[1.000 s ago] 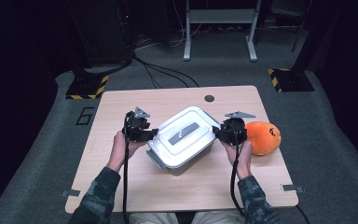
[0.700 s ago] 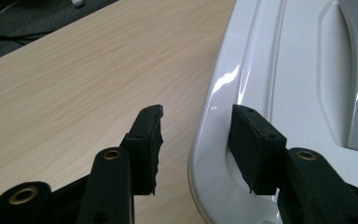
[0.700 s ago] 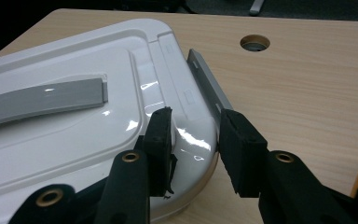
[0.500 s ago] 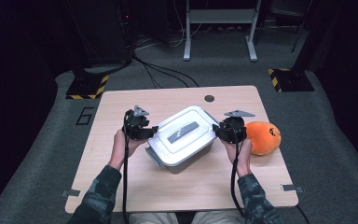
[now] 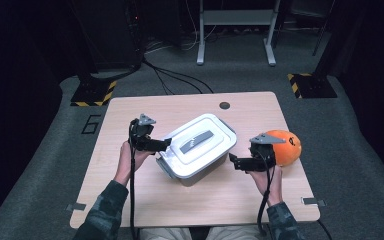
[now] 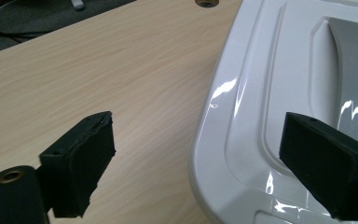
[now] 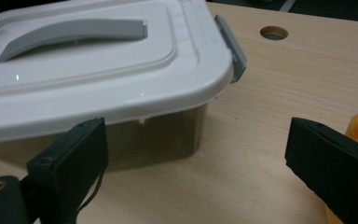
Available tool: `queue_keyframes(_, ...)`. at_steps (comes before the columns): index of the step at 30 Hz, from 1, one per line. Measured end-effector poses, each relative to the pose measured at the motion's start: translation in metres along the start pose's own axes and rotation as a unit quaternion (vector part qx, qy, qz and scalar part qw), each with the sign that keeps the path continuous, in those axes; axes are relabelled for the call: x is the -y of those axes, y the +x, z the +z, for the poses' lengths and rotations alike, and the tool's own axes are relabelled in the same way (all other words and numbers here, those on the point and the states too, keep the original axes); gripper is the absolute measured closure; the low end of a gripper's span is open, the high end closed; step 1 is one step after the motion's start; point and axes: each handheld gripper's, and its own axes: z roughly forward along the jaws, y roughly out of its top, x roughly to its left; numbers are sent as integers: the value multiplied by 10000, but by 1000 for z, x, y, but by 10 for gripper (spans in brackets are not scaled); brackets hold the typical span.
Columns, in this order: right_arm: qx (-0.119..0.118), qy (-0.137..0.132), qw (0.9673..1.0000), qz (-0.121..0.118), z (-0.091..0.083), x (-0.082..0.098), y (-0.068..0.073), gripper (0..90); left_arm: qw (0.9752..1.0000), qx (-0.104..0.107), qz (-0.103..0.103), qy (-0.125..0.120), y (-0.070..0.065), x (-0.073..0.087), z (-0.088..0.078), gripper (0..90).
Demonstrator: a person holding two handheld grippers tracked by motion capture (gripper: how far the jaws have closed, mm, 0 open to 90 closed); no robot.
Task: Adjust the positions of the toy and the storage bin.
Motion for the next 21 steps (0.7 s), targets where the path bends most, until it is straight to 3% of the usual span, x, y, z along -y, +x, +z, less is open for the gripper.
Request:
queue_keyframes(6,58,159,9995,-257,5,37,9,0,9985,-51,479,-274,-10,-2,-4,1)
queue_keyframes(9,87,252,9992,-296,13,56,6,0,9976,-46,650,-218,-17,-6,-6,1)
queue_keyframes(14,109,305,9992,-236,24,79,0,0,9983,195,512,-220,-23,-11,-8,50)
queue_keyframes(21,296,587,9972,-352,41,91,-5,0,9955,714,551,-279,-33,-19,-2,37)
